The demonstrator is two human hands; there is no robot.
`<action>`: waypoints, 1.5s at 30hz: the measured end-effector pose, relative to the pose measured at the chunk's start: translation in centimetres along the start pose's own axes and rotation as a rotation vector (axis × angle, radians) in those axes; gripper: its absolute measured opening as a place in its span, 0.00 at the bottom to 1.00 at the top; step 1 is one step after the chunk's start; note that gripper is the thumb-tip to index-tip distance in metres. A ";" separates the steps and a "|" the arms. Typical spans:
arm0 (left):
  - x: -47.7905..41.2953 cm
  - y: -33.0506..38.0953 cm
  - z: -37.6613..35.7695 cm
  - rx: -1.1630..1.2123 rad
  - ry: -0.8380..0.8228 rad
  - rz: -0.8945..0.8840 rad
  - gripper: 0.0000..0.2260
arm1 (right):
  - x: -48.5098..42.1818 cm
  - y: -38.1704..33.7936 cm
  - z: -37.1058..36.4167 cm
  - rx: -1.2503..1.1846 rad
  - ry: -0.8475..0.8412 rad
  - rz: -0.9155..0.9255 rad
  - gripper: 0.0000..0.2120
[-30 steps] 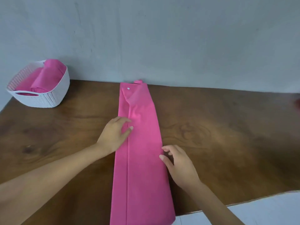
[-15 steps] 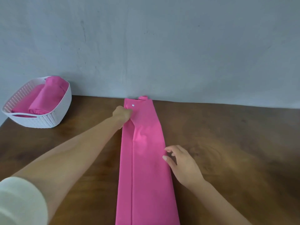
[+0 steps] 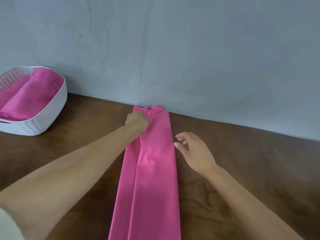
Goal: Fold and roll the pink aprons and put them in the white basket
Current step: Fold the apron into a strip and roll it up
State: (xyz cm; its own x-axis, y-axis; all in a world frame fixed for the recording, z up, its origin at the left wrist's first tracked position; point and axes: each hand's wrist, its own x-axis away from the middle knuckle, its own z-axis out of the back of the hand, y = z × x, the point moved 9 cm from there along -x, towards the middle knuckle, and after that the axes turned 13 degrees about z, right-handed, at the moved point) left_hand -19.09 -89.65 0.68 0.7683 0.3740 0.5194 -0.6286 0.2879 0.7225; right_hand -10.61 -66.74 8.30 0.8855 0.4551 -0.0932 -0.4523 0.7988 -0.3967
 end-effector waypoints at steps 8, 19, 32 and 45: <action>3.5 1.6 -0.9 -0.184 0.090 -0.642 0.11 | -10.5 1.3 -0.7 0.010 -0.081 0.072 0.13; 6.4 1.9 -0.9 -0.150 -0.172 -0.823 0.14 | -15.5 1.1 -4.3 0.179 -0.505 0.161 0.34; 4.5 0.7 1.7 -0.160 -0.100 -0.662 0.10 | -17.0 0.8 -1.9 0.404 -0.606 0.106 0.20; -2.0 0.2 3.9 -0.073 0.135 -0.406 0.17 | -14.9 -1.6 0.6 0.135 -0.324 0.160 0.06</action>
State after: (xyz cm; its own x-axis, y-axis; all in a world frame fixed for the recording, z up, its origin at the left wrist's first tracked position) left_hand -20.31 -93.73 1.56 0.9356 0.3276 0.1318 -0.2889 0.4953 0.8193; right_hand -23.16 -74.58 10.84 0.7328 0.6619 0.1575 -0.6112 0.7421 -0.2750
